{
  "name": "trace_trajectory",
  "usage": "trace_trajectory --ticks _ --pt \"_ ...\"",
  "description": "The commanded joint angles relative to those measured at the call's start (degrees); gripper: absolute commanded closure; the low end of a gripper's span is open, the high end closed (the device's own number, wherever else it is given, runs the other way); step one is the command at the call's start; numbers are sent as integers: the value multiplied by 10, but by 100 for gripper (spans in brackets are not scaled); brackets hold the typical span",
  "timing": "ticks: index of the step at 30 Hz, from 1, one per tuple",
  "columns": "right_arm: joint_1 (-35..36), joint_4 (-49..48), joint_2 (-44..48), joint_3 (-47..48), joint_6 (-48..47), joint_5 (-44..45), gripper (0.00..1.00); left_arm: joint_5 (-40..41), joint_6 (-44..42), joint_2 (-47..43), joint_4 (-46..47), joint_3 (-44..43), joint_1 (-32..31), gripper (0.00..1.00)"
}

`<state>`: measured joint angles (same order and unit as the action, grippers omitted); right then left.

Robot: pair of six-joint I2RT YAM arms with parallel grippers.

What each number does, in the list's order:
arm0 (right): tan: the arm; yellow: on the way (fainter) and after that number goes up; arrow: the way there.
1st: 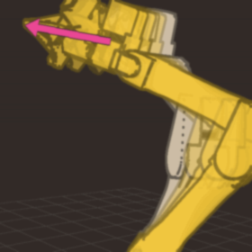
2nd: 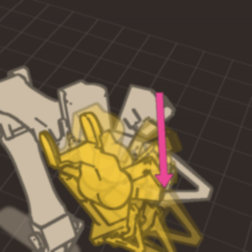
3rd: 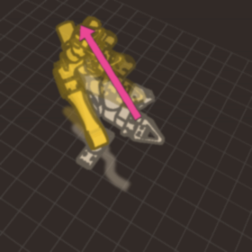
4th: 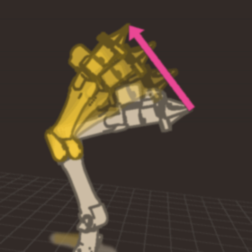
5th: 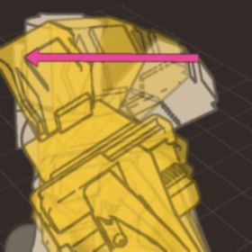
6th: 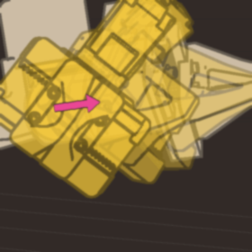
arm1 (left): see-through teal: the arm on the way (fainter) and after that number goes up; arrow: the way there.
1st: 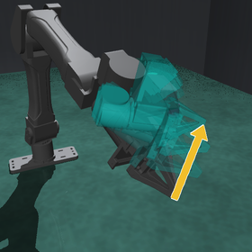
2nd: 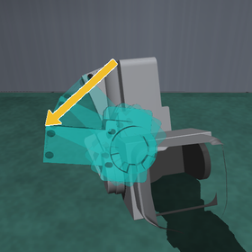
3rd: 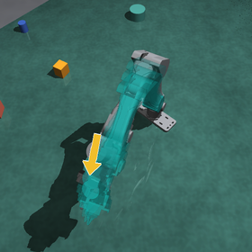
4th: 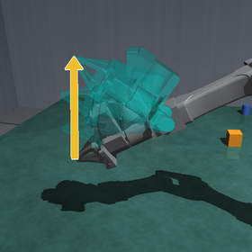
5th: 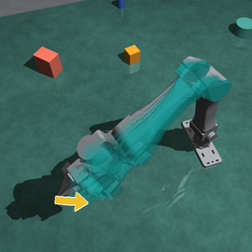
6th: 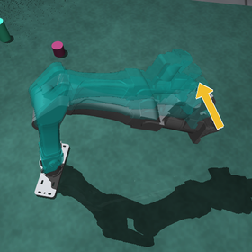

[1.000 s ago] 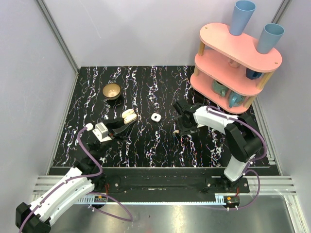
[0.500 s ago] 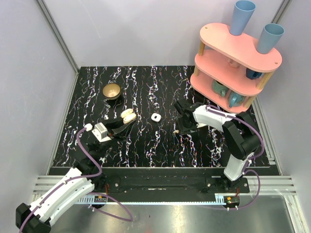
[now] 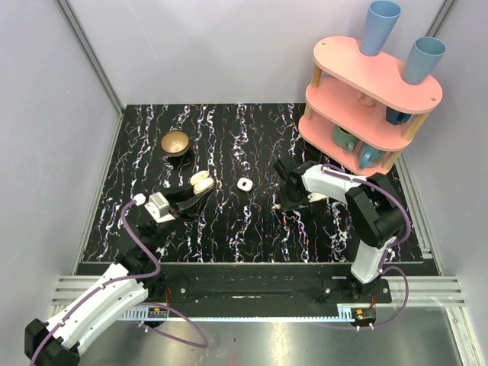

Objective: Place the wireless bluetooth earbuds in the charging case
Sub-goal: Pick up the left earbud from the center of the board.

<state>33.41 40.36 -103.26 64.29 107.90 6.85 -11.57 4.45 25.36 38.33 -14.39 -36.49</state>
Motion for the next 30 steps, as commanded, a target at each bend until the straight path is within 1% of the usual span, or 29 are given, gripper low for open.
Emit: trace_trajectory --ticks 1,5,8,19,23,29,30 --pt "-5 12 -4 15 17 -4 52 13 -8 2 12 -3 -1 100" --pt "-6 8 -3 8 25 -9 53 15 -8 6 17 -1 -1 100" --pt "-5 6 -2 6 28 -7 55 13 -7 9 18 -1 0 100" --pt "-6 6 -5 0 35 -10 56 18 -10 10 18 1 0 100" --pt "-7 6 -4 -3 36 -8 59 19 -11 10 18 0 -1 100" --pt "-8 3 -4 -6 36 -10 60 22 -12 9 18 0 0 100" --pt "-8 3 -4 -6 35 -11 61 22 -12 9 18 0 0 100"
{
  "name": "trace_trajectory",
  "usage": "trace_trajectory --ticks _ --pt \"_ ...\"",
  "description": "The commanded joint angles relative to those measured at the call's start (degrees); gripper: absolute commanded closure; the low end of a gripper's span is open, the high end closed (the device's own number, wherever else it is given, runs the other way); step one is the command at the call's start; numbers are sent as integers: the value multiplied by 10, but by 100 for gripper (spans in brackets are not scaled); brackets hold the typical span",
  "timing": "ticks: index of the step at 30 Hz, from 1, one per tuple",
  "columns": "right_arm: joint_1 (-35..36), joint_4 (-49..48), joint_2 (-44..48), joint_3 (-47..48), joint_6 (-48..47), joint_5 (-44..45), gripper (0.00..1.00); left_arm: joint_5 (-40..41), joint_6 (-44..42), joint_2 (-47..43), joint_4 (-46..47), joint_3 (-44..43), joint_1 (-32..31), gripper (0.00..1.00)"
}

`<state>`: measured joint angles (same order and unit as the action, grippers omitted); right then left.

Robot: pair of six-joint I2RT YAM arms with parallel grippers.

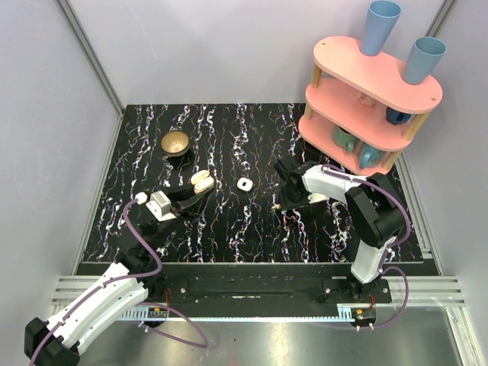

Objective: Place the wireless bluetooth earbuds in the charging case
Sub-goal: Pick up the left earbud from the center of the board.

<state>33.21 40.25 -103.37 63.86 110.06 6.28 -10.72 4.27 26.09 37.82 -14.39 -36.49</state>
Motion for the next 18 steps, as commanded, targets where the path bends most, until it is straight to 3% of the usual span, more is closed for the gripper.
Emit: trace_trajectory --ticks 1,18 --pt "-6 4 -4 0 12 -4 62 13 -10 2 23 0 -1 100" --pt "-8 -2 -8 -1 6 -13 71 12 -10 4 22 0 0 100"
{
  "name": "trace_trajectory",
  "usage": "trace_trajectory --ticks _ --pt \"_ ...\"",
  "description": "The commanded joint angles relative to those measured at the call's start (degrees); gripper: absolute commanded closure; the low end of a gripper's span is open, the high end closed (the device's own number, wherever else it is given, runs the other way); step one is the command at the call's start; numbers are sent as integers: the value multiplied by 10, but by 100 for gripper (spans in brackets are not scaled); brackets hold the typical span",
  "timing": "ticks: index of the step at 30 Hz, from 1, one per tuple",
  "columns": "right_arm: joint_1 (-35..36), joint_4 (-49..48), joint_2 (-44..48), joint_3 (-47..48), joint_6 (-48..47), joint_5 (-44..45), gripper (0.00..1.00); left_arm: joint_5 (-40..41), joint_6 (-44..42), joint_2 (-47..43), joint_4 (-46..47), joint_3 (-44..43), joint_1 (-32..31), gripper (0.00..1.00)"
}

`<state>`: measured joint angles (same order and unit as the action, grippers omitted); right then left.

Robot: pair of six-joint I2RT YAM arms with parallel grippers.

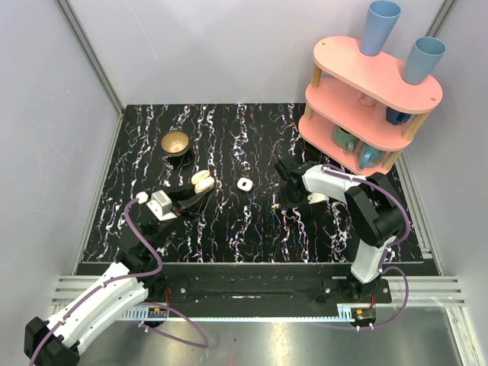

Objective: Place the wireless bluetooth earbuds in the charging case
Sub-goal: Pick up the left earbud from the center of the board.

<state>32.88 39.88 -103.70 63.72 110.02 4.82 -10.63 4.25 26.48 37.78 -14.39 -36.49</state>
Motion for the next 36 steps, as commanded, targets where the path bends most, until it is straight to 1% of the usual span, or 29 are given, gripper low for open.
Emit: trace_trajectory --ticks 1,5,7,9,12,15,19,22,30,36 --pt "-5 2 -5 0 6 2 71 12 -10 0 22 -1 -1 100" --pt "-5 1 0 -4 6 5 72 11 -9 0 22 -2 -1 100" --pt "-5 1 3 -4 4 11 75 11 -9 0 23 -2 0 100" --pt "-5 0 4 -4 -3 16 80 11 -9 0 22 -3 0 100" --pt "-5 0 7 -4 -14 22 82 10 -10 0 21 -5 0 100" --pt "-5 -6 8 -4 -28 26 85 11 -11 3 28 0 -1 100" --pt "-5 -16 9 -9 -28 20 89 11 -14 12 26 -8 0 100" --pt "-5 -32 10 -12 -42 20 100 10 -14 10 23 -11 -1 100" --pt "-5 -35 24 -18 -73 34 100 11 -10 3 20 -7 -1 100" --pt "-5 -38 53 -18 -102 54 100 8 -7 -3 16 -8 0 100"
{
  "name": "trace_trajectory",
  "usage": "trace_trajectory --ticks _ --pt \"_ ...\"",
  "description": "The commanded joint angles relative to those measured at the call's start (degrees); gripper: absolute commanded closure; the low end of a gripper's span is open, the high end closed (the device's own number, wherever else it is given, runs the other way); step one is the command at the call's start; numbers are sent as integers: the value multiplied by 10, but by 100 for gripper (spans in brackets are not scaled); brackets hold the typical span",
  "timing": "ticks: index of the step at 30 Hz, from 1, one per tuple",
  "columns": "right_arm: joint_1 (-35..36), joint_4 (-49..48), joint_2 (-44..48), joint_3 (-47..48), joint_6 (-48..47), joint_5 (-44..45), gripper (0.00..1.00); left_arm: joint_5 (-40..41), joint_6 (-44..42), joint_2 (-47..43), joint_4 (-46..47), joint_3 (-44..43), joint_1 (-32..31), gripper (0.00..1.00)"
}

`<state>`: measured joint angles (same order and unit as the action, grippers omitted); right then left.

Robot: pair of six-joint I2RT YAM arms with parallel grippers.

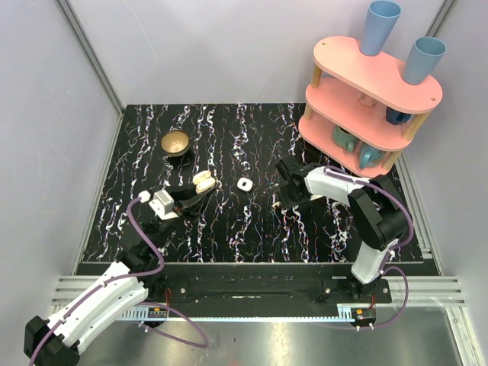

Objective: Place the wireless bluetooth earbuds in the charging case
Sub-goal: Pick up the left earbud from the center of the board.

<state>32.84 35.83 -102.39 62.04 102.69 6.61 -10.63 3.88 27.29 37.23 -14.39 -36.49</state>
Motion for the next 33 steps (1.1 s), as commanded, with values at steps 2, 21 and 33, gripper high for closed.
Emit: trace_trajectory --ticks 2,21,33 --pt "-4 2 47 -1 -38 40 100 9 -2 -14 14 -10 0 100" --pt "-5 -131 187 -38 -421 104 100 4 9 -8 23 -11 -1 100" --pt "10 -311 409 -148 -637 85 100 -22 33 34 57 -22 -1 100"
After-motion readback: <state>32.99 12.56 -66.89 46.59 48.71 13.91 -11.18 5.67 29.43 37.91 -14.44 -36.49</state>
